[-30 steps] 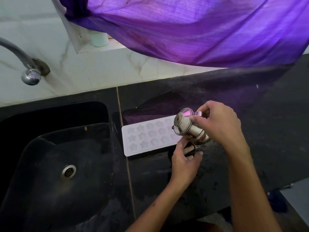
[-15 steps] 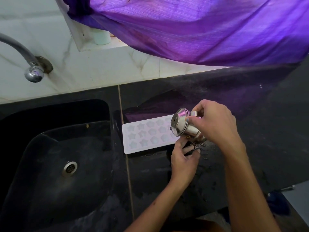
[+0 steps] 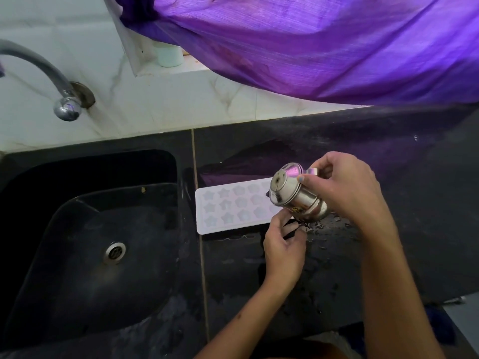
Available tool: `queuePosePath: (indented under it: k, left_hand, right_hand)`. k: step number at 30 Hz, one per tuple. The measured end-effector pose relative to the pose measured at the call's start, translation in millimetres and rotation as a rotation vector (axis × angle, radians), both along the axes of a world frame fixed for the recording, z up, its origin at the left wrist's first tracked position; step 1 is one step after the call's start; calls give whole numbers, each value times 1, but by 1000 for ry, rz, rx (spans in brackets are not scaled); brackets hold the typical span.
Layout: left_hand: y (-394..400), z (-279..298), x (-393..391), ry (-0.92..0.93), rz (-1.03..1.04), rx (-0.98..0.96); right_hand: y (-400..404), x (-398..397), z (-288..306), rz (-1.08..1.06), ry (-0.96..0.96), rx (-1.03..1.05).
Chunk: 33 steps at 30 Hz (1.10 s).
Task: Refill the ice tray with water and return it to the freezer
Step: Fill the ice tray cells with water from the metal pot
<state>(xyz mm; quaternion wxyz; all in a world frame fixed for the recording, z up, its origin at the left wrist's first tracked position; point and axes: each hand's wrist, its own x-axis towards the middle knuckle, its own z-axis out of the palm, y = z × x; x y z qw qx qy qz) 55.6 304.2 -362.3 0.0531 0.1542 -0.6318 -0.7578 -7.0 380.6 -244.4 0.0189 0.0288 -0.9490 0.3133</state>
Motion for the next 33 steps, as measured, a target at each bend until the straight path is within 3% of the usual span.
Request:
queuePosePath:
  k: [33]
  left_hand:
    - [-16,-3,2,-101,63,19]
  right_hand:
    - [-34,3,-8,75,86,126]
